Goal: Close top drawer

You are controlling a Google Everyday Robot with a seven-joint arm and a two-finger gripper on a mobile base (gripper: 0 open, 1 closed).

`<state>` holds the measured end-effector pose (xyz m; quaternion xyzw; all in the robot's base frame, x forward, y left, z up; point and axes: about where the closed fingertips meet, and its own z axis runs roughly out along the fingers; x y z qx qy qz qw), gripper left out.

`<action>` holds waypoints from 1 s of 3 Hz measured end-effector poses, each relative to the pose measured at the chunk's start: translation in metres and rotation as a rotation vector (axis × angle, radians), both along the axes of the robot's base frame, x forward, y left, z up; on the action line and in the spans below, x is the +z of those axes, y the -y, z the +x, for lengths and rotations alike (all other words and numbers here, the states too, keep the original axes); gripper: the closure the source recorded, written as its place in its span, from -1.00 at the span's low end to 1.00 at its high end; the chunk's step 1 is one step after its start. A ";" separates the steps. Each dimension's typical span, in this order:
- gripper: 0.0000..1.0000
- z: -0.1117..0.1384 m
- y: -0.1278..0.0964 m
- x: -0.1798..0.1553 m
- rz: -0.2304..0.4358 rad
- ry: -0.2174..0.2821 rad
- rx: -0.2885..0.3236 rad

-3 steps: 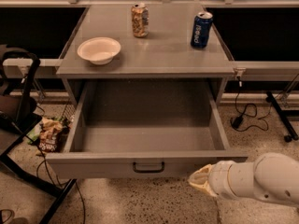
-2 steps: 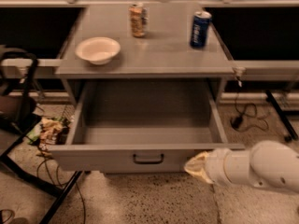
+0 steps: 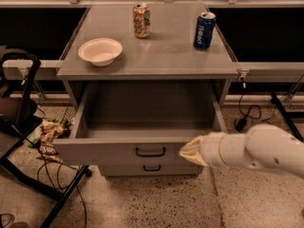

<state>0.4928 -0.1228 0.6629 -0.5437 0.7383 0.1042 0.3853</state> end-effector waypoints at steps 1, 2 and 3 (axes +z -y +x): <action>1.00 0.021 -0.010 0.014 0.011 0.042 0.021; 1.00 0.059 -0.032 0.039 0.032 0.110 0.063; 1.00 0.059 -0.032 0.039 0.032 0.109 0.063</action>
Offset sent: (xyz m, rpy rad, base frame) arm 0.1402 0.0747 0.0905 0.0752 -0.2494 0.1419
